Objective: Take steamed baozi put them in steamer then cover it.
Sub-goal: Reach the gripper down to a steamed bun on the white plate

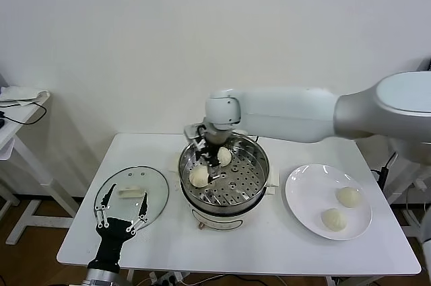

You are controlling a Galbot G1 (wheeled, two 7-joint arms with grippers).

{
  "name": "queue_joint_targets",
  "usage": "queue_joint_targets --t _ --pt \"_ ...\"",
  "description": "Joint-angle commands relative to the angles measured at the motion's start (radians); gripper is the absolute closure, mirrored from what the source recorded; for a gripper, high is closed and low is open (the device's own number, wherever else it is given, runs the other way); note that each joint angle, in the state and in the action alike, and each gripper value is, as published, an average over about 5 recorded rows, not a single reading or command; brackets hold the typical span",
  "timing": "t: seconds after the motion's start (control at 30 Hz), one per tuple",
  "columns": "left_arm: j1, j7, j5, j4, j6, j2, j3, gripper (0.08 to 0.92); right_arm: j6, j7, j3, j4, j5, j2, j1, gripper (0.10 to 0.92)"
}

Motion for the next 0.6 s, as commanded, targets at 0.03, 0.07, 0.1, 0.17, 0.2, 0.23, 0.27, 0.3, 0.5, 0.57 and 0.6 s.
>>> queue_joint_targets --t 0.03,0.07,0.1,0.17,0.2,0.23,0.27,0.3,0.5,0.57,0.6 --pt "-0.001 0.008 0.007 0.005 -0.003 0.0 0.005 0.177 0.142 -0.188 0.071 0.146 -0.128 -0.432 0.102 0.203" --pt "-0.001 0.01 0.01 0.005 -0.004 0.0 0.007 0.177 0.166 -0.205 0.07 0.148 -0.15 -0.481 0.108 0.203" --pt "0.0 0.011 0.013 0.005 -0.005 0.0 0.008 0.177 0.19 -0.22 0.069 0.148 -0.175 -0.53 0.111 0.203" --pt "0.003 0.012 0.016 0.003 -0.007 0.0 0.009 0.177 0.229 -0.246 0.074 0.142 -0.221 -0.616 0.101 0.203" --pt "0.004 0.012 0.016 0.001 -0.008 0.0 0.009 0.177 0.247 -0.258 0.077 0.136 -0.243 -0.659 0.09 0.203" --pt "0.006 0.013 0.017 0.0 -0.01 0.001 0.009 0.177 0.262 -0.268 0.08 0.128 -0.268 -0.693 0.077 0.203" --pt "0.007 0.013 0.018 0.0 -0.011 0.002 0.009 0.177 0.279 -0.279 0.082 0.117 -0.294 -0.723 0.062 0.203" --pt "0.007 0.013 0.018 0.001 -0.012 0.002 0.008 0.177 0.295 -0.289 0.085 0.104 -0.326 -0.747 0.044 0.203" --pt "0.003 0.009 0.017 0.0 -0.01 -0.003 0.001 0.177 0.355 -0.303 0.226 0.003 -0.502 -0.839 -0.236 0.203" --pt "0.005 0.009 0.017 -0.001 -0.009 -0.002 -0.003 0.177 0.366 -0.296 0.31 -0.018 -0.537 -0.855 -0.341 0.203" --pt "0.005 0.009 0.017 0.0 -0.008 -0.002 -0.005 0.177 0.371 -0.294 0.352 -0.023 -0.555 -0.861 -0.39 0.203"
